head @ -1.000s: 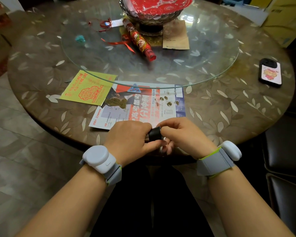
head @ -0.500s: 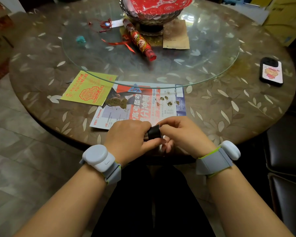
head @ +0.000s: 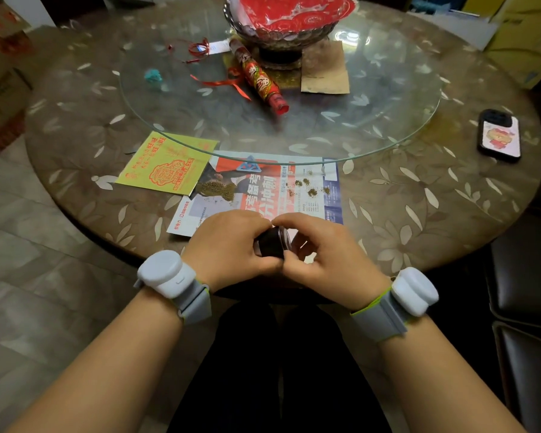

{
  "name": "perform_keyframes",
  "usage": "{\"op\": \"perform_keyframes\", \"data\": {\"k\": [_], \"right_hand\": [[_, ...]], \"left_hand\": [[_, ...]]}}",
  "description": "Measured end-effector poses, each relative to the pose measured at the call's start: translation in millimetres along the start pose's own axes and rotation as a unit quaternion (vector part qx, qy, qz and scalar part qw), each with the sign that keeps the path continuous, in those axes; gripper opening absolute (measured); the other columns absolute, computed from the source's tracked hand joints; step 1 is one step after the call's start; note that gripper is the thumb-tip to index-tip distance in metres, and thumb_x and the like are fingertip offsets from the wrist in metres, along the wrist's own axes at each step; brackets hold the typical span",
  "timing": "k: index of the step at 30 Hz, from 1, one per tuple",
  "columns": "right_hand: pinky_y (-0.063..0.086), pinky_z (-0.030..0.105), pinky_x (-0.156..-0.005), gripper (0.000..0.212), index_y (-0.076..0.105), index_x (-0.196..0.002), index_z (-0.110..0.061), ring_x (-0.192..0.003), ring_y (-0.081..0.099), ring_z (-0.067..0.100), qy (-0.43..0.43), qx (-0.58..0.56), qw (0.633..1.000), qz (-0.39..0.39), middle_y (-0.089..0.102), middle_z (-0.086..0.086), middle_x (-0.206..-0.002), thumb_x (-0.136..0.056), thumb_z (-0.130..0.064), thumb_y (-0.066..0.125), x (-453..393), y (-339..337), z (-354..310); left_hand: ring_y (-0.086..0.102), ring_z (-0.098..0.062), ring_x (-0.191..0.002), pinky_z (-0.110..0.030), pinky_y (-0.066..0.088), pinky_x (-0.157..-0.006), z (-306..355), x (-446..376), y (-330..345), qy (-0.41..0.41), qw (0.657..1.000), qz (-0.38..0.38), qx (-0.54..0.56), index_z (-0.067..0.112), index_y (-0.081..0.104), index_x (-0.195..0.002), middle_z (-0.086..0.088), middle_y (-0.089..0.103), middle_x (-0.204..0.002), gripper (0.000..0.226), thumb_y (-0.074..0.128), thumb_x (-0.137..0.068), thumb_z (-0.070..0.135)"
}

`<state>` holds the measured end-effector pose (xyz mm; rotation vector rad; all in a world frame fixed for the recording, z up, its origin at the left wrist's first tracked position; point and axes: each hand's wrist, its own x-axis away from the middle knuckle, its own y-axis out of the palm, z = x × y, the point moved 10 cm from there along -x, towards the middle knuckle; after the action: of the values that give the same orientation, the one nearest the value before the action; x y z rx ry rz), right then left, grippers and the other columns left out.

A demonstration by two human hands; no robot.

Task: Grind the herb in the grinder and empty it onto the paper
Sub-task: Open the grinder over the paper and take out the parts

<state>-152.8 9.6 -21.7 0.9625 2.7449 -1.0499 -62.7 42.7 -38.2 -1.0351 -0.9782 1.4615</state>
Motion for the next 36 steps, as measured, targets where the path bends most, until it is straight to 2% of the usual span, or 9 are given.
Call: {"op": "perform_keyframes", "data": {"k": [6, 9, 13, 16, 21, 24, 26, 31, 36], "right_hand": [[0.054, 0.023, -0.068, 0.035, 0.063, -0.109, -0.029, -0.069, 0.066, 0.011, 0.05, -0.016, 0.999, -0.013, 0.068, -0.012, -0.097, -0.079, -0.011, 0.059, 0.9, -0.8, 14.5], [0.053, 0.022, -0.066, 0.031, 0.063, -0.101, -0.033, -0.066, 0.066, 0.009, 0.122, -0.058, 0.991, -0.022, 0.069, -0.011, -0.096, -0.075, -0.017, 0.059, 1.4, 2.7, 28.8], [0.057, 0.031, -0.066, 0.023, 0.066, -0.095, -0.021, -0.06, 0.068, 0.018, 0.208, -0.084, 0.973, -0.052, 0.071, -0.004, -0.071, -0.075, -0.022, 0.055, 1.5, 7.4, 47.0], [0.053, 0.025, -0.056, 0.018, 0.067, -0.094, -0.012, -0.051, 0.066, 0.021, 0.265, -0.119, 0.952, -0.095, 0.066, 0.005, -0.058, -0.084, -0.012, 0.052, 4.4, 16.1, 53.4], [0.052, 0.032, -0.058, 0.025, 0.07, -0.087, -0.014, -0.057, 0.065, 0.029, 0.306, -0.115, 0.936, -0.131, 0.071, 0.015, -0.066, -0.082, -0.026, 0.049, 6.4, 23.8, 62.1], [0.045, 0.024, -0.051, 0.031, 0.07, -0.092, -0.009, -0.052, 0.06, 0.026, 0.325, -0.147, 0.924, -0.14, 0.068, 0.017, -0.067, -0.079, -0.028, 0.05, 7.8, 26.1, 67.4], [0.045, 0.026, -0.053, 0.038, 0.069, -0.094, -0.002, -0.057, 0.059, 0.028, 0.332, -0.175, 0.915, -0.148, 0.067, 0.023, -0.07, -0.073, -0.029, 0.052, 8.3, 27.8, 67.4], [0.044, 0.028, -0.048, 0.049, 0.062, -0.098, 0.015, -0.056, 0.054, 0.027, 0.337, -0.22, 0.905, -0.137, 0.058, 0.026, -0.071, -0.067, -0.022, 0.052, 6.9, 30.4, 67.3], [0.048, 0.026, -0.047, 0.031, 0.054, -0.102, 0.024, -0.05, 0.051, 0.022, 0.355, -0.265, 0.889, -0.115, 0.052, 0.021, -0.067, -0.086, -0.001, 0.046, 10.8, 33.7, 67.8]], "left_hand": [[0.06, -0.015, -0.068, -0.021, 0.033, -0.048, 6.5, -0.9, 4.7, 0.023, 0.999, -0.003, -0.042, 0.035, 0.062, -0.105, 0.007, 0.066, -0.075, 0.047, 0.045, -0.073, 0.066], [0.059, -0.018, -0.068, -0.028, 0.031, -0.051, 5.8, -0.7, 7.2, 0.004, 0.997, 0.0, -0.072, 0.029, 0.058, -0.091, 0.006, 0.064, -0.074, 0.048, 0.04, -0.073, 0.071], [0.059, -0.022, -0.067, -0.03, 0.036, -0.052, 10.8, 2.0, 10.2, 0.001, 0.996, -0.008, -0.088, 0.027, 0.05, -0.079, 0.003, 0.062, -0.072, 0.049, 0.046, -0.074, 0.075], [0.06, -0.024, -0.07, -0.033, 0.044, -0.056, 14.5, 3.9, 13.7, 0.012, 0.994, -0.006, -0.113, 0.024, 0.055, -0.083, 0.0, 0.064, -0.074, 0.053, 0.046, -0.076, 0.075], [0.061, -0.023, -0.074, -0.033, 0.042, -0.058, 15.0, 3.0, 15.3, 0.006, 0.993, -0.014, -0.118, 0.026, 0.057, -0.088, 0.001, 0.066, -0.08, 0.058, 0.042, -0.073, 0.08], [0.06, -0.023, -0.074, -0.032, 0.037, -0.056, 13.1, 2.4, 15.2, -0.001, 0.994, -0.022, -0.112, 0.025, 0.052, -0.081, 0.002, 0.064, -0.079, 0.055, 0.046, -0.072, 0.079], [0.059, -0.023, -0.072, -0.031, 0.035, -0.055, 13.5, 1.7, 15.9, 0.002, 0.993, -0.025, -0.113, 0.026, 0.049, -0.079, 0.002, 0.063, -0.078, 0.055, 0.046, -0.072, 0.08], [0.057, -0.022, -0.068, -0.031, 0.033, -0.054, 14.9, 1.2, 16.4, 0.009, 0.994, -0.028, -0.105, 0.025, 0.051, -0.076, 0.003, 0.061, -0.073, 0.054, 0.044, -0.072, 0.078], [0.049, -0.021, -0.061, -0.031, 0.031, -0.051, 15.6, 1.0, 16.2, 0.008, 0.994, -0.029, -0.101, 0.024, 0.047, -0.071, 0.003, 0.055, -0.067, 0.049, 0.043, -0.072, 0.072]]}}
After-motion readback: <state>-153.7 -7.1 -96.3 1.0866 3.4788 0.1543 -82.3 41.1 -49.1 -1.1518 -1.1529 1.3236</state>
